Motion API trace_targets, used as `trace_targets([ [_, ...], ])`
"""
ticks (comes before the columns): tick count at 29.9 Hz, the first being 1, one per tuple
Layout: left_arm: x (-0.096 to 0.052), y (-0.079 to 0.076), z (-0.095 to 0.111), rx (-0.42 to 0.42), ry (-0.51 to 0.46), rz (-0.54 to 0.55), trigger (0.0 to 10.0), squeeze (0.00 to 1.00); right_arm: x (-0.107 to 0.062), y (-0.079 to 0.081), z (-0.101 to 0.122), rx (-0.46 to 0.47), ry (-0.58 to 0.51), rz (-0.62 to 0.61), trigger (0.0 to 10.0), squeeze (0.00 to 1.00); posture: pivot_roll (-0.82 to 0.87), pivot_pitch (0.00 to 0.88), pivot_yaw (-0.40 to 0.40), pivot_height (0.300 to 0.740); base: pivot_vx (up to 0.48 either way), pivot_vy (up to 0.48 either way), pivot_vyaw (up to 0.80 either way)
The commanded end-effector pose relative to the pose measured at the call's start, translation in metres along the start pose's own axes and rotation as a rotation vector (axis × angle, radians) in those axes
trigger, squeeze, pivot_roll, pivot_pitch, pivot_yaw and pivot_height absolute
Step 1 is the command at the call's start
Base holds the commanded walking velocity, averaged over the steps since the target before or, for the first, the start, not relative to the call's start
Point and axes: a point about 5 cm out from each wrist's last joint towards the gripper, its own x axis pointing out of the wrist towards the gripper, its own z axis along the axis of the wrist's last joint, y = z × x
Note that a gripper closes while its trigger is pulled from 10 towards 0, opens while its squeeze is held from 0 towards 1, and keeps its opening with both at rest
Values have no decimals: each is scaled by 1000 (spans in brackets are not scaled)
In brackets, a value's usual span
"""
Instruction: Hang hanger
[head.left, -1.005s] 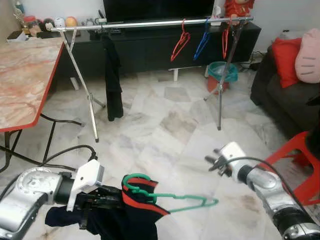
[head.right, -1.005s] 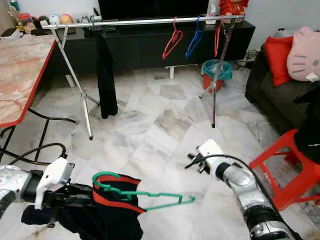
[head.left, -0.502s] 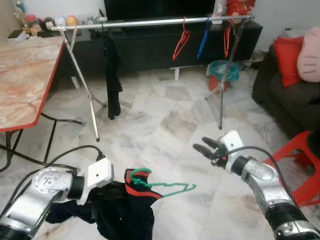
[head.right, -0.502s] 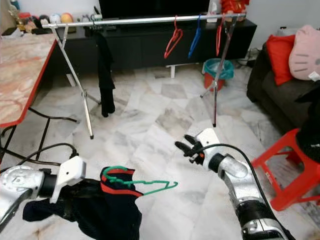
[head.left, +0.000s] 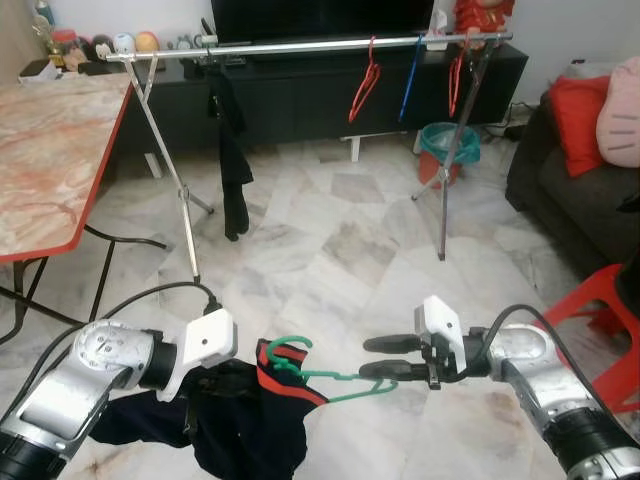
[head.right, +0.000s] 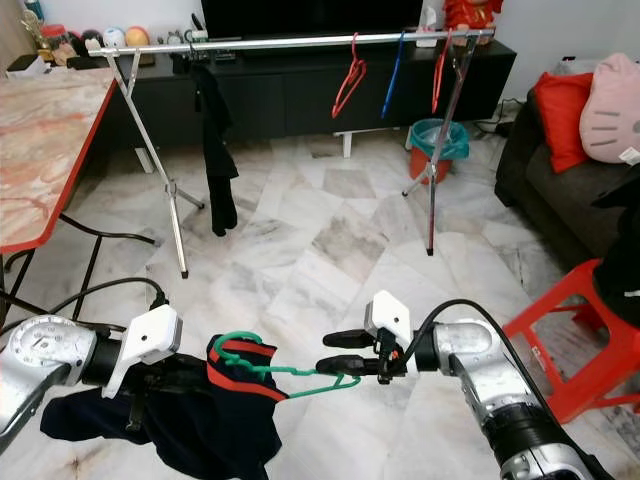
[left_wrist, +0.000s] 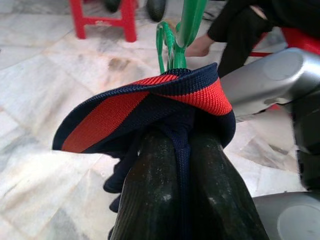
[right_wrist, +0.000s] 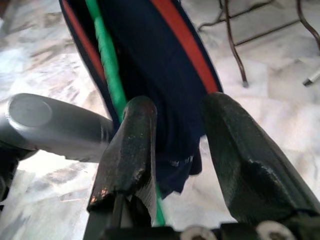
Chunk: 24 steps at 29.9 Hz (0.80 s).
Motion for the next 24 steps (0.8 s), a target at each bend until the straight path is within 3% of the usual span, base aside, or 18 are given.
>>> trace_targets([
  [1,3,0,12,27,-32,-25,10000,0,3,1,8,-14,-21,49,10000,0,-19,0,-13,740,0,0,0],
  [10,18,-2,20,16,-54,-49,10000,0,8,12,17,12,-79,168,10000,0,-17,0,-23,740,0,0,0],
  [13,23,7,14,7,-32,32,10000,0,7,20,24,34,-146,228,10000,0,-18,0,-24,740,0,0,0],
  [24,27,12,6,-22,-1,60,10000,0,-5,28,17,35,-50,271,10000,0,-30,0,-41,740,0,0,0],
])
